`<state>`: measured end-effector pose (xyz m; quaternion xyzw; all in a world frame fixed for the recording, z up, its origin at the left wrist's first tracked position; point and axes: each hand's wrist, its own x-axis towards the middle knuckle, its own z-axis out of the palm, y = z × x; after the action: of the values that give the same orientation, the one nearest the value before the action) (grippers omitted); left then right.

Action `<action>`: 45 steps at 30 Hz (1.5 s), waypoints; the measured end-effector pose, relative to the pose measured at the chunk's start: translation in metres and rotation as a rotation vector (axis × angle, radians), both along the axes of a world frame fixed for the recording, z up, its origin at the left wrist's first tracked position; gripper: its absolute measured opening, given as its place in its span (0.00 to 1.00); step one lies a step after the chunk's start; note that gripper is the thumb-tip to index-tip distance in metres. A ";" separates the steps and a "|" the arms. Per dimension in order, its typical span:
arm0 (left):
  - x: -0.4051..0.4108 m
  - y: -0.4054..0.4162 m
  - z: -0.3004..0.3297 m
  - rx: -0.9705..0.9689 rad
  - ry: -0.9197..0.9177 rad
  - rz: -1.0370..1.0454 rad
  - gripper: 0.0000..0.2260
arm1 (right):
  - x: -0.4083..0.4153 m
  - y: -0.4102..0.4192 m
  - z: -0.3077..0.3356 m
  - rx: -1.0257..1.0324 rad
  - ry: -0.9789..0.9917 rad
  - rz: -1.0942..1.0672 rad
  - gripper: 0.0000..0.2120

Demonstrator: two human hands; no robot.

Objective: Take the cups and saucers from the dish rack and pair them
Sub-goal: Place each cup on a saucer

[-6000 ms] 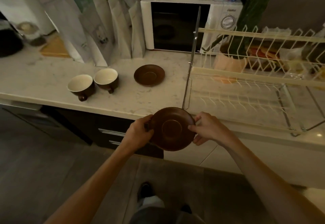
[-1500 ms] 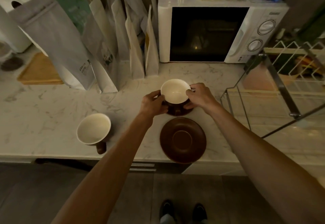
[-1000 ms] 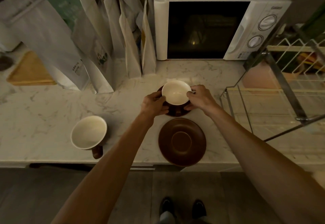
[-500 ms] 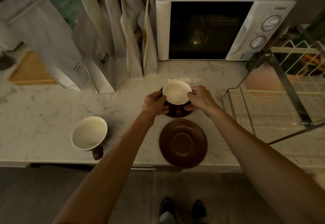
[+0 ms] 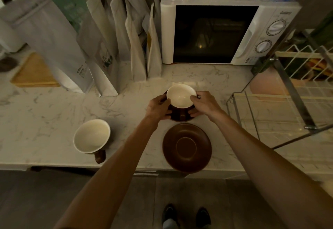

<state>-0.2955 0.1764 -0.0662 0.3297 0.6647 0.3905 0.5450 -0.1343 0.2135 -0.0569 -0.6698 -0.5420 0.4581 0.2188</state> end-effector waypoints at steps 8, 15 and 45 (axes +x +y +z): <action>-0.018 -0.012 0.009 0.071 0.279 -0.151 0.19 | -0.003 -0.008 0.012 0.198 -0.497 0.095 0.21; -0.050 -0.045 0.037 0.311 1.075 -0.254 0.18 | -0.034 -0.030 0.060 0.462 -0.735 0.311 0.20; -0.185 -0.194 0.005 -0.051 0.701 0.226 0.25 | -0.207 -0.106 -0.002 0.318 -0.346 0.805 0.24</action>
<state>-0.4810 -0.0177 -0.0613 0.3544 0.8526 0.2950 0.2457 -0.3409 0.1074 -0.0589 -0.4308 -0.8508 0.2995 0.0299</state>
